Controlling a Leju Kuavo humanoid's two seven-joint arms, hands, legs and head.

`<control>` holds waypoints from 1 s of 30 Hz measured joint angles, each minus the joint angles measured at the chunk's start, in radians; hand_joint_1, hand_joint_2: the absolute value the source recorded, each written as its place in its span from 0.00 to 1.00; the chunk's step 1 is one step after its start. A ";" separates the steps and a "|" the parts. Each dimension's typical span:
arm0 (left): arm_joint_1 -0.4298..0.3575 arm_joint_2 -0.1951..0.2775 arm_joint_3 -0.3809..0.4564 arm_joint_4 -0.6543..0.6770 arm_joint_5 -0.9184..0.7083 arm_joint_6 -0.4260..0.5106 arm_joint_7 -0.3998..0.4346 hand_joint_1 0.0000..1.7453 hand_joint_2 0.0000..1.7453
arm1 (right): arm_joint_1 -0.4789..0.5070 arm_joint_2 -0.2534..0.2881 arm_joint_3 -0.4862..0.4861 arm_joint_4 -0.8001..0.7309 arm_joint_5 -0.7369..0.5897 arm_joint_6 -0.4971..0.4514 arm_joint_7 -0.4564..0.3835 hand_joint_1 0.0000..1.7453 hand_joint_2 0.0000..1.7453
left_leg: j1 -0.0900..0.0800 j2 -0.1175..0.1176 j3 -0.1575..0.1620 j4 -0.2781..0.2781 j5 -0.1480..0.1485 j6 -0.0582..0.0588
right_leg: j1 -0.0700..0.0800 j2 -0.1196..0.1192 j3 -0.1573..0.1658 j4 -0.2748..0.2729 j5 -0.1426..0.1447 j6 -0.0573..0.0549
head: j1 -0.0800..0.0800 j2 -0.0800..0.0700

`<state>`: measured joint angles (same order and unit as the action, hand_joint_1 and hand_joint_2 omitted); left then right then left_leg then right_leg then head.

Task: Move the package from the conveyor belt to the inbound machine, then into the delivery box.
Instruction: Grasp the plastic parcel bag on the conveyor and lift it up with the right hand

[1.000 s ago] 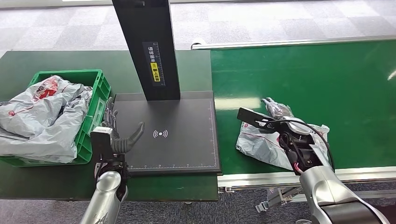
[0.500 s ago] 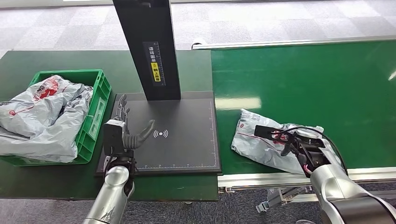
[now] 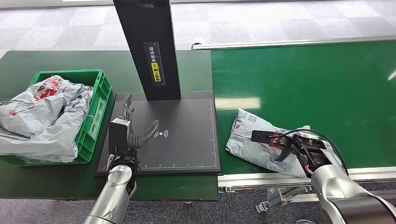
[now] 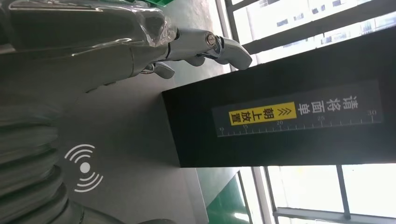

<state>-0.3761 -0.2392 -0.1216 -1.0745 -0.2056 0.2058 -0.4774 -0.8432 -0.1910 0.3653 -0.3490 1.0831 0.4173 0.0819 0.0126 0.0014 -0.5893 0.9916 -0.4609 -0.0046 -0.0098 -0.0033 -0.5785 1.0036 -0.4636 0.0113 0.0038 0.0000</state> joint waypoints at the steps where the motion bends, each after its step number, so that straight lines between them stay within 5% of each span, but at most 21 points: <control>1: -0.008 0.000 0.000 0.010 -0.003 -0.002 0.000 0.00 1.00 | 0.000 0.000 0.000 0.002 -0.006 0.019 -0.032 0.97 1.00 | 0.000 0.000 0.000 0.000 0.000 0.000 | 0.000 0.000 0.000 0.000 0.000 0.000 | 0.000 0.000; 8: -0.028 0.000 0.000 0.046 -0.011 -0.015 0.000 0.00 1.00 | -0.011 0.000 0.006 0.003 -0.028 0.073 -0.115 1.00 1.00 | 0.000 0.003 0.002 0.000 0.000 0.000 | 0.000 0.003 0.001 0.000 0.000 0.000 | 0.000 0.000; 17: -0.020 0.001 0.005 0.035 0.049 -0.126 -0.001 0.00 1.00 | -0.013 0.005 0.009 0.002 -0.060 0.016 -0.153 1.00 1.00 | 0.000 0.002 0.001 0.000 0.000 0.000 | 0.000 0.003 0.002 0.000 0.000 0.000 | 0.000 0.000; 24: 0.030 0.015 0.018 -0.027 0.006 -0.069 -0.001 0.00 1.00 | 0.002 0.046 0.019 -0.065 -0.104 -0.302 -0.344 1.00 1.00 | 0.001 0.005 0.001 0.000 0.000 0.000 | 0.001 0.004 0.000 0.000 0.000 -0.001 | 0.000 0.000; 30: 0.070 0.022 0.042 -0.075 -0.032 0.012 -0.010 0.00 1.00 | 0.019 0.088 0.026 -0.195 -0.120 -0.546 -0.397 1.00 1.00 | 0.001 0.003 -0.001 -0.001 0.000 0.000 | 0.001 0.003 -0.001 0.001 0.000 -0.001 | 0.000 0.000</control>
<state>-0.3065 -0.2173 -0.0799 -1.1498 -0.2380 0.2174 -0.4874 -0.8241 -0.1027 0.3916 -0.5444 0.9635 -0.1286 -0.3154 0.0137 0.0044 -0.5900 0.9909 -0.4608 -0.0049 -0.0086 -0.0004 -0.5797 1.0041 -0.4636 0.0106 0.0035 -0.0001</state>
